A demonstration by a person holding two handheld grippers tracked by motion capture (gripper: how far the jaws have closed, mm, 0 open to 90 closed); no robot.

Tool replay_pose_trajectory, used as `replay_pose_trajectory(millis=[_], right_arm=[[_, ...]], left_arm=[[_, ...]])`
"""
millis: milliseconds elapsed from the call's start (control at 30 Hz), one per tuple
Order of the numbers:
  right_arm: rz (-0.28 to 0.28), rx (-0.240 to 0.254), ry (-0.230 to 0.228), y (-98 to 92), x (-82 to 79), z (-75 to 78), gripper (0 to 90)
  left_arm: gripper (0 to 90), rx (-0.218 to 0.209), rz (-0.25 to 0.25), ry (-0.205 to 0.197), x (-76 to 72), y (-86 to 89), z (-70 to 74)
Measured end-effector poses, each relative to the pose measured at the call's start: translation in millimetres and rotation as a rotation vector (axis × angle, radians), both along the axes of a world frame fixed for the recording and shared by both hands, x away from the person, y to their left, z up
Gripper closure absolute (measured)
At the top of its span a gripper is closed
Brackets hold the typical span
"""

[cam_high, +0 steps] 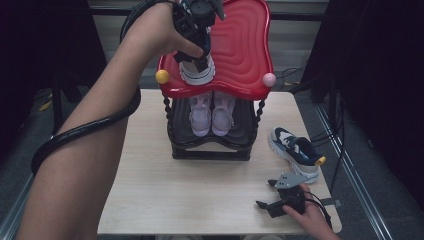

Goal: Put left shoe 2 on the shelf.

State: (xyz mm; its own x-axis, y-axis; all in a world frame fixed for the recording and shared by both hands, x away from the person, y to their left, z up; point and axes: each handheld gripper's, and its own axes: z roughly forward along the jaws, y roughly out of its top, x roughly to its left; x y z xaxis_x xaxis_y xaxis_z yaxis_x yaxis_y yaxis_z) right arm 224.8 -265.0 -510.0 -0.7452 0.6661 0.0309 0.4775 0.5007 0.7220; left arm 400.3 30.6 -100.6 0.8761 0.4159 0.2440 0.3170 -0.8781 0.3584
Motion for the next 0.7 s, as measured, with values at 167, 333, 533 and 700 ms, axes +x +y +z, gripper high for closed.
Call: replay_pose_trajectory(millis=[167, 333, 533, 700], right_arm=[[0.000, 0.000, 0.000, 0.0, 0.0, 0.0, 12.0], [0.000, 0.000, 0.000, 0.0, 0.0, 0.0, 12.0], [0.001, 0.000, -0.001, -0.1, 0.2, 0.0, 12.0], [0.001, 0.000, -0.001, -0.1, 0.1, 0.0, 12.0]], left_arm=[[30.5, -0.020, 0.018, 0.011, -2.3, 2.6, 5.2], [29.5, -0.023, 0.038, 0.027, -6.0, 6.1, 11.3], [28.3, -0.012, 0.066, 0.040, -9.5, 13.9, 16.0], [27.1, -0.017, 0.089, 0.048, -12.8, 27.0, 18.0]])
